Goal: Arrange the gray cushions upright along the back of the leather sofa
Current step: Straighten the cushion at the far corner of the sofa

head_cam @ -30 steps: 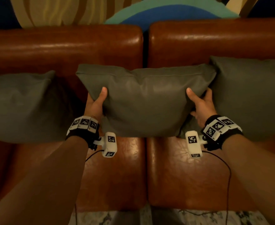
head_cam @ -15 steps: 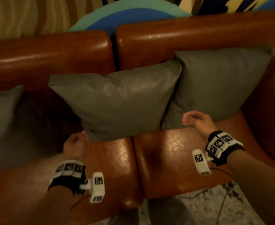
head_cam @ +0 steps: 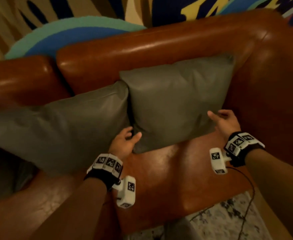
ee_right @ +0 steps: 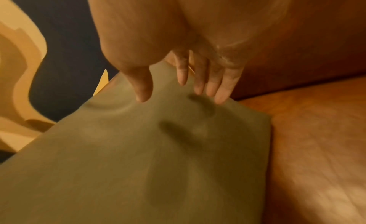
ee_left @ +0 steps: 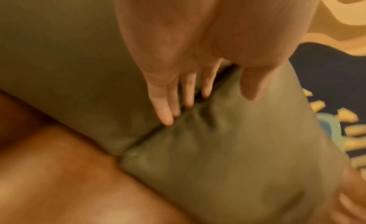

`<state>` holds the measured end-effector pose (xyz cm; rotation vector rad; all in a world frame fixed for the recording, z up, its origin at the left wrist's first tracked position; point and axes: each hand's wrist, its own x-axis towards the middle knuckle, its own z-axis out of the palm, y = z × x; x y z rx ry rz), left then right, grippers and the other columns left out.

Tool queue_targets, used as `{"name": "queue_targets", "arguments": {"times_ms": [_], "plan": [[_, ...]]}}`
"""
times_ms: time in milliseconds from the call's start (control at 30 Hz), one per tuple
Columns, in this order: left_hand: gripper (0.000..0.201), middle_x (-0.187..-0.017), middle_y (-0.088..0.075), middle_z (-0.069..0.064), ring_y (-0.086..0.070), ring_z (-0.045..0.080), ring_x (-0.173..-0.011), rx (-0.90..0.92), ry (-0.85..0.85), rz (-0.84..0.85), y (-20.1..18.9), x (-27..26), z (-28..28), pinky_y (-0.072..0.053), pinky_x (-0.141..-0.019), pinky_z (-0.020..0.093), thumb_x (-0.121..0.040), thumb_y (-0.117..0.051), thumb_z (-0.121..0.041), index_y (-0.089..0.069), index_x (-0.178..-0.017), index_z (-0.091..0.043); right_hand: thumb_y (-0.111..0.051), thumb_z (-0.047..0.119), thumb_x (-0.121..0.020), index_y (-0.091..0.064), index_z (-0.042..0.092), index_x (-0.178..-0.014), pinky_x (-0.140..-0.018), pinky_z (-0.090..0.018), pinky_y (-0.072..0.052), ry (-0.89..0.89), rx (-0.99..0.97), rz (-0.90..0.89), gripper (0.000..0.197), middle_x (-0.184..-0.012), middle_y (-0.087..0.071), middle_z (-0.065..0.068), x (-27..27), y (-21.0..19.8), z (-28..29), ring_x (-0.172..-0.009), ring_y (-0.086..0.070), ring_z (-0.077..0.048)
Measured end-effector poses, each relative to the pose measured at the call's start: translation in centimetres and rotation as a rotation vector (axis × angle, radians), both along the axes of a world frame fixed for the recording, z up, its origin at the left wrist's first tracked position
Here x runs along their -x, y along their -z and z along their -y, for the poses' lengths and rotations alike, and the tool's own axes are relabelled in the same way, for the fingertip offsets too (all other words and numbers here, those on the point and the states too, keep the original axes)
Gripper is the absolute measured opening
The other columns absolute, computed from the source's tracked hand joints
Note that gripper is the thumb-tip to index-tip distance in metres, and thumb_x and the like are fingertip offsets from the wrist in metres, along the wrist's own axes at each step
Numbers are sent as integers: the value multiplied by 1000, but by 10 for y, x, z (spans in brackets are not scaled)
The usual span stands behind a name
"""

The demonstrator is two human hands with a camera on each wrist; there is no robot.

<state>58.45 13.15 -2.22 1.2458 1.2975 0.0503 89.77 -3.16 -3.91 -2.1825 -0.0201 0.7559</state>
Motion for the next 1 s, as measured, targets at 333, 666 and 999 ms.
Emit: {"name": "queue_targets", "arguments": {"times_ms": [333, 666, 999], "plan": [[89, -147, -53, -7, -53, 27, -130, 279, -478, 304, 3, -115, -18, -54, -76, 43, -63, -72, -69, -41, -144, -46, -79, 56, -65, -37, 33, -142, -97, -46, -49, -59, -138, -159, 91, -140, -50, 4, -103, -14, -29, -117, -54, -20], [72, -149, -52, -2, -51, 30, -134, 246, -396, 502, 19, -192, 12, -46, -103, 61, -76, -73, -48, -42, -141, -49, -81, 62, -55, -51, 44, -121, -101, -45, -51, 13, -364, 30, 75, -128, -65, 11, -170, -29, -14, -115, -63, -8], [68, -151, -47, -4, -46, 34, -135, 286, -396, 269, 27, -193, -3, -53, -80, 69, -78, -74, -44, -42, -137, -52, -73, 67, -63, -40, 49, -134, -109, -46, -43, -73, -274, -15, 80, -141, -55, 10, -169, -2, -11, -126, -54, -15]]}}
